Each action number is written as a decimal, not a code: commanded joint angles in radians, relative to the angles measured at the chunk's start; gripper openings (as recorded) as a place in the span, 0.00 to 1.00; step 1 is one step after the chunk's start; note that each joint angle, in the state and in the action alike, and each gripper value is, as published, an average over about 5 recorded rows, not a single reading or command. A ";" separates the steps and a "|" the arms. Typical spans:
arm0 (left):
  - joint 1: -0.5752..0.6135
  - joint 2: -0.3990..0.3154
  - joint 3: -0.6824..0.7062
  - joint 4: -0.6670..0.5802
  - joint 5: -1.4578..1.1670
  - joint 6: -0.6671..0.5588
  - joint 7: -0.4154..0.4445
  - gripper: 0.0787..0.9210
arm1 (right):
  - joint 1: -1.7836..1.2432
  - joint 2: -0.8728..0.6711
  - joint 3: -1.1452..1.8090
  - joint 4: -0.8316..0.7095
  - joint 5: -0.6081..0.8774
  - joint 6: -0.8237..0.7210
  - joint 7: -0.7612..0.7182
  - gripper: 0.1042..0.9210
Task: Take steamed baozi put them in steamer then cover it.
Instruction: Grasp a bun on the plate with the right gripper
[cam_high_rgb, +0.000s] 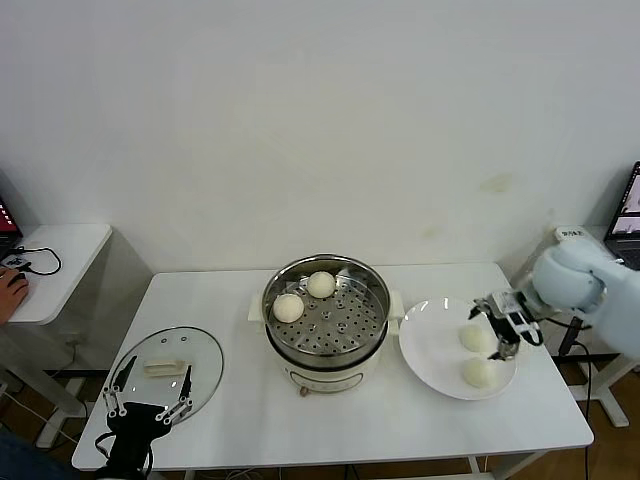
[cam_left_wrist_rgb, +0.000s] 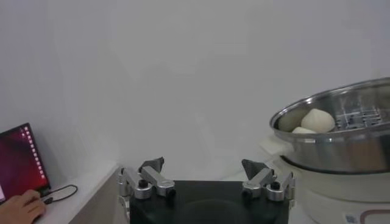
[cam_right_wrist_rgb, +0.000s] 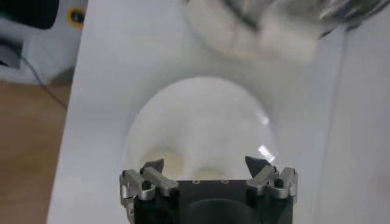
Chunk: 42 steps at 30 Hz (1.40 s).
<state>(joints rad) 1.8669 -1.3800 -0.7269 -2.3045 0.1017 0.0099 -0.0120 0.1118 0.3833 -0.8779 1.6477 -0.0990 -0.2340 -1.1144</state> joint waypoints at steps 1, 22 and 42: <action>0.000 0.003 -0.008 0.001 0.000 0.005 0.002 0.88 | -0.395 -0.017 0.292 -0.090 -0.157 0.046 0.008 0.88; 0.008 -0.006 -0.043 0.013 -0.004 0.005 0.002 0.88 | -0.397 0.188 0.277 -0.253 -0.161 0.031 0.039 0.88; 0.002 -0.010 -0.043 0.021 -0.005 0.004 0.001 0.88 | -0.359 0.190 0.260 -0.264 -0.161 -0.015 0.002 0.68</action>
<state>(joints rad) 1.8696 -1.3894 -0.7704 -2.2841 0.0960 0.0144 -0.0107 -0.2508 0.5624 -0.6214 1.3935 -0.2590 -0.2414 -1.1055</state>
